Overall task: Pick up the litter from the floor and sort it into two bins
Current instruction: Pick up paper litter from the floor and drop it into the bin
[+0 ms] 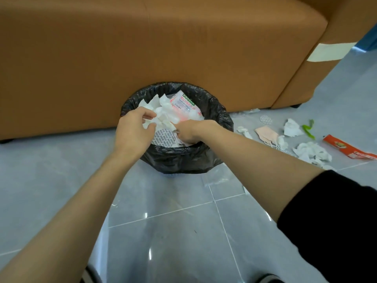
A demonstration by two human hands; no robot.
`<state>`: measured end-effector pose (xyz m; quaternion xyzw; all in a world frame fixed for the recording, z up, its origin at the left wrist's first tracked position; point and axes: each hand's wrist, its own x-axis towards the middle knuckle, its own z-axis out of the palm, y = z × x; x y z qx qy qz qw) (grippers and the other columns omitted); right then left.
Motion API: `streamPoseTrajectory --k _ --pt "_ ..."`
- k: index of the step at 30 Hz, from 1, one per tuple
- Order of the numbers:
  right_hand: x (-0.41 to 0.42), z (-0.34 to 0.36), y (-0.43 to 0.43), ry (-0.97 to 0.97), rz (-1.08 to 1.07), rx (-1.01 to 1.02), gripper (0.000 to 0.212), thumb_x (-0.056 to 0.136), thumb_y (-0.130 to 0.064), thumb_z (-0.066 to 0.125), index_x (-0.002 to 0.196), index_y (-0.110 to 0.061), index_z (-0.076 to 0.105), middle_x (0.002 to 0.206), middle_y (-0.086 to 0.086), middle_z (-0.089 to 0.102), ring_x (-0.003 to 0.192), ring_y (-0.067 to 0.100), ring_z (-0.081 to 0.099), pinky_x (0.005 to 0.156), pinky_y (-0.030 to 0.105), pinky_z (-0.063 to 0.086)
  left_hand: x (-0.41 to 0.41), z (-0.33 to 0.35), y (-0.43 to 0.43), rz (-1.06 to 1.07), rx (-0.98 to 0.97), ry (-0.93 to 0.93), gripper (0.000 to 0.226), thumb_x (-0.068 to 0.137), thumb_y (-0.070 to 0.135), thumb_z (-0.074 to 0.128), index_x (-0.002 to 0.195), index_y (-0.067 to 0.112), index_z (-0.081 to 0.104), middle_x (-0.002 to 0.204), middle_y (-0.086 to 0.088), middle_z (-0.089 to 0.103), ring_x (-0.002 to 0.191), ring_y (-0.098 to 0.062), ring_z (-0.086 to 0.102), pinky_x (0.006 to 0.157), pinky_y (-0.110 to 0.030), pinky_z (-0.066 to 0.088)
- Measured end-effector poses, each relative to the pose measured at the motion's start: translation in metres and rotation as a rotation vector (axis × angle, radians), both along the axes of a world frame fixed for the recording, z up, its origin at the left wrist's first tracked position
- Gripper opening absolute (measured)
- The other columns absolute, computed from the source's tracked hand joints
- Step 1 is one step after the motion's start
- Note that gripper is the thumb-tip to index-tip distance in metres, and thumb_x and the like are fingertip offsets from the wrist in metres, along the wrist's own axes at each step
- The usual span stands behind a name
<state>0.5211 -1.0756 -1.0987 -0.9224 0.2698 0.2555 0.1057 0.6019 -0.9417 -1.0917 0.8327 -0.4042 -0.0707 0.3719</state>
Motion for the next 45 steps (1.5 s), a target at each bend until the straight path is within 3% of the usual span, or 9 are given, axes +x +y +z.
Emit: streamPoseTrajectory --k 5,9,12,14,23,27,30,38,45 --pt "-0.004 -0.006 -0.005 0.122 0.023 0.007 0.059 0.102 -0.025 0.024 0.152 -0.017 -0.007 0.158 0.013 0.011 0.141 0.035 0.021 0.114 0.045 0.023 -0.007 0.005 0.0 -0.023 0.031 -0.008 0.026 0.091 0.009 0.054 0.116 0.015 0.061 0.12 0.0 0.063 0.11 -0.018 0.056 0.087 -0.023 0.038" --pt "-0.013 0.003 -0.007 0.114 0.03 0.021 0.038 0.1 -0.026 0.023 0.134 -0.035 0.035 0.127 0.002 0.05 0.121 0.036 0.037 0.103 0.045 0.032 -0.014 0.01 -0.004 -0.065 0.067 -0.004 0.034 0.094 0.011 0.05 0.127 0.016 0.055 0.132 -0.001 0.056 0.115 -0.017 0.053 0.091 -0.025 0.038" --pt "-0.021 0.016 -0.008 0.016 0.032 -0.031 0.054 0.1 -0.029 0.026 0.151 -0.03 0.007 0.142 0.01 0.042 0.132 0.034 0.031 0.107 0.046 0.03 -0.022 0.015 -0.008 -0.084 0.073 -0.022 0.038 0.095 0.012 0.046 0.132 0.017 0.05 0.139 -0.001 0.049 0.123 -0.017 0.048 0.096 -0.025 0.035" --pt "-0.033 0.029 -0.006 -0.065 0.028 -0.037 0.061 0.1 -0.031 0.032 0.153 -0.024 0.002 0.148 0.01 0.036 0.133 0.031 0.035 0.106 0.038 0.035 -0.029 0.02 -0.01 -0.088 0.05 -0.021 0.04 0.096 0.01 0.043 0.134 0.017 0.048 0.143 -0.002 0.045 0.129 -0.017 0.042 0.101 -0.024 0.031" --pt "-0.111 0.051 -0.012 -0.427 -0.134 0.003 0.047 0.095 -0.025 0.045 0.142 -0.017 0.043 0.131 0.014 0.057 0.11 0.03 0.056 0.098 0.044 0.044 -0.071 0.039 -0.029 -0.144 -0.082 -0.197 0.046 0.096 -0.003 0.032 0.138 0.013 0.043 0.157 0.0 0.018 0.147 -0.015 -0.001 0.111 -0.029 0.022" --pt "-0.156 0.042 -0.017 -0.561 -0.246 -0.036 0.044 0.094 -0.02 0.047 0.139 -0.017 0.048 0.138 0.007 0.053 0.129 0.026 0.045 0.109 0.036 0.034 -0.093 0.044 -0.044 -0.237 -0.105 -0.223 0.044 0.097 0.001 0.034 0.138 0.013 0.044 0.154 -0.003 0.026 0.146 -0.016 0.006 0.116 -0.031 0.017" --pt "-0.191 0.031 -0.016 -0.554 -0.334 -0.051 0.043 0.095 -0.018 0.048 0.138 -0.017 0.048 0.144 0.001 0.046 0.135 0.018 0.04 0.11 0.027 0.03 -0.115 0.042 -0.057 -0.302 -0.096 -0.205 0.043 0.098 0.003 0.035 0.138 0.014 0.043 0.15 -0.001 0.033 0.145 -0.016 0.015 0.116 -0.029 0.016" --pt "-0.286 -0.043 -0.026 -0.338 -0.71 0.044 0.047 0.09 -0.018 0.055 0.137 -0.018 0.047 0.14 0.008 0.05 0.128 0.024 0.047 0.104 0.03 0.037 -0.182 0.008 -0.095 -0.507 0.026 -0.129 0.045 0.097 0.005 0.037 0.14 0.016 0.04 0.144 -0.003 0.041 0.132 -0.02 0.037 0.105 -0.033 0.035" --pt "-0.344 -0.119 -0.002 -0.139 -0.984 0.163 0.069 0.085 -0.028 0.064 0.145 -0.021 0.031 0.147 0.013 0.033 0.137 0.028 0.034 0.109 0.033 0.03 -0.224 -0.075 -0.119 -0.639 0.401 0.066 0.052 0.093 0.011 0.043 0.144 0.017 0.033 0.149 -0.007 0.032 0.138 -0.024 0.029 0.112 -0.034 0.027"
